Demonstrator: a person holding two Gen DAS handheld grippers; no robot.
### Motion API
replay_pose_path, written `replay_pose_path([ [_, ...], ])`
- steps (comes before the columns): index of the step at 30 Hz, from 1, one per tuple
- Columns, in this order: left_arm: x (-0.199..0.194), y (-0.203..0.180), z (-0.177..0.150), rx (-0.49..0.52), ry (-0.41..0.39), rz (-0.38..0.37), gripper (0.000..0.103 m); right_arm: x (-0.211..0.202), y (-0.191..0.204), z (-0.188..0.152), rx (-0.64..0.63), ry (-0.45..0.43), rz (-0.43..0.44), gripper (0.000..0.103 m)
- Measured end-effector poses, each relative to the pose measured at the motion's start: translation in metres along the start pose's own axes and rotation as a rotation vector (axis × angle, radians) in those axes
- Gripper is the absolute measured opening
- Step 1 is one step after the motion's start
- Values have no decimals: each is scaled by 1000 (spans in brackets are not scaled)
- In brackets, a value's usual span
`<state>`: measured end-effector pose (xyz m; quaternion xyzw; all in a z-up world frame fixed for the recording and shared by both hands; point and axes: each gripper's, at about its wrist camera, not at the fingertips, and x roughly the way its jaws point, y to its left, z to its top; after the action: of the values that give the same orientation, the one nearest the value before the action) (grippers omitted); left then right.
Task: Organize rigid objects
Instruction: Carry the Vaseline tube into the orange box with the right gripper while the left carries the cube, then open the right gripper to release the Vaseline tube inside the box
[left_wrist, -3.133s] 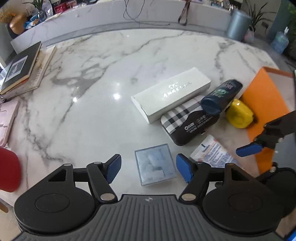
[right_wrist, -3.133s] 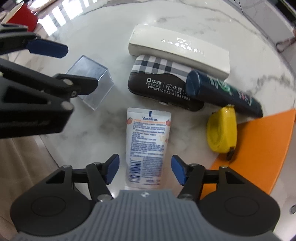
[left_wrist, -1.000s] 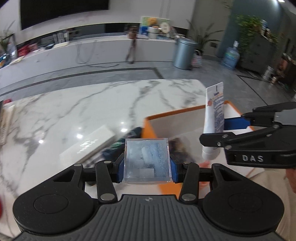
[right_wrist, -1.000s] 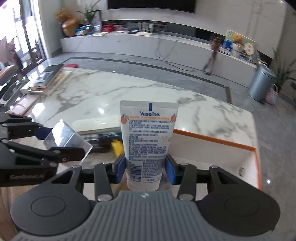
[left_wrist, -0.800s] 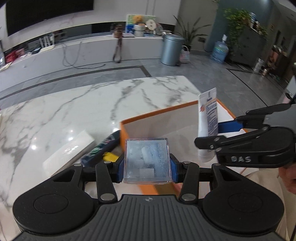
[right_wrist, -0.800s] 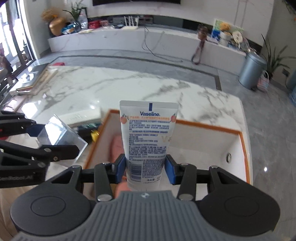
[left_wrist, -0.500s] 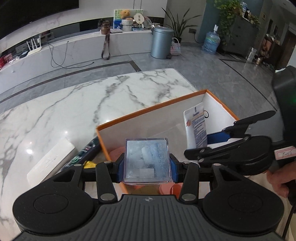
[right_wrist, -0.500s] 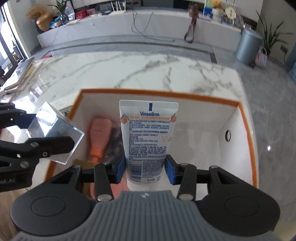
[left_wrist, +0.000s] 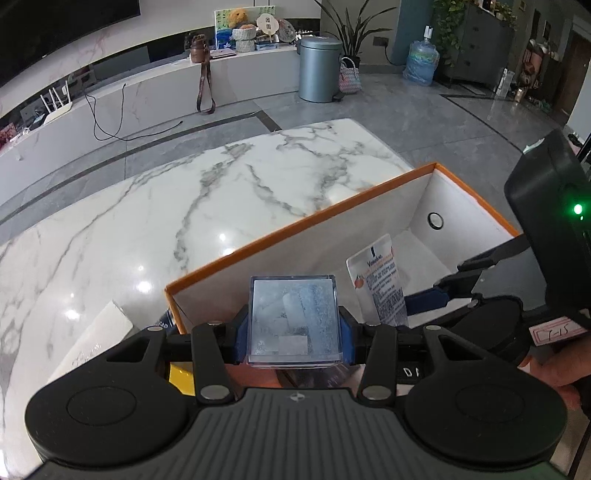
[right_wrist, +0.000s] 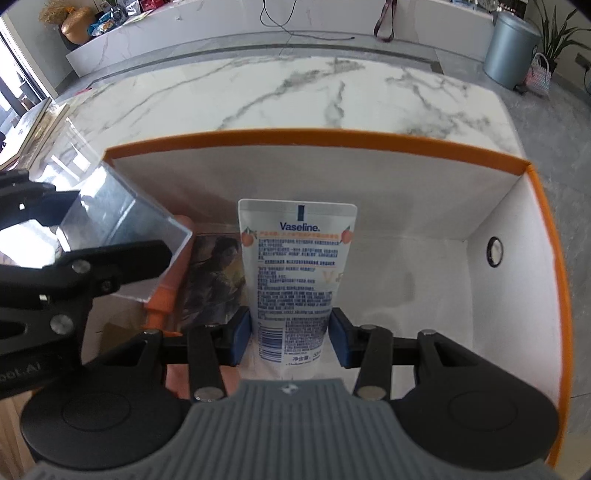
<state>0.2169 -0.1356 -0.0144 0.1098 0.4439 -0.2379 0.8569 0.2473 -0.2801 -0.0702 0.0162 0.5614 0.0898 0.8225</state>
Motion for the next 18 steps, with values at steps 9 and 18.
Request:
replay_pose_path([
  [9, 13, 9, 4, -8, 5, 15, 52, 28, 0, 12, -1, 58, 1, 46],
  [18, 19, 11, 1, -14, 18, -4, 52, 40, -13, 11, 78, 77, 29, 47],
])
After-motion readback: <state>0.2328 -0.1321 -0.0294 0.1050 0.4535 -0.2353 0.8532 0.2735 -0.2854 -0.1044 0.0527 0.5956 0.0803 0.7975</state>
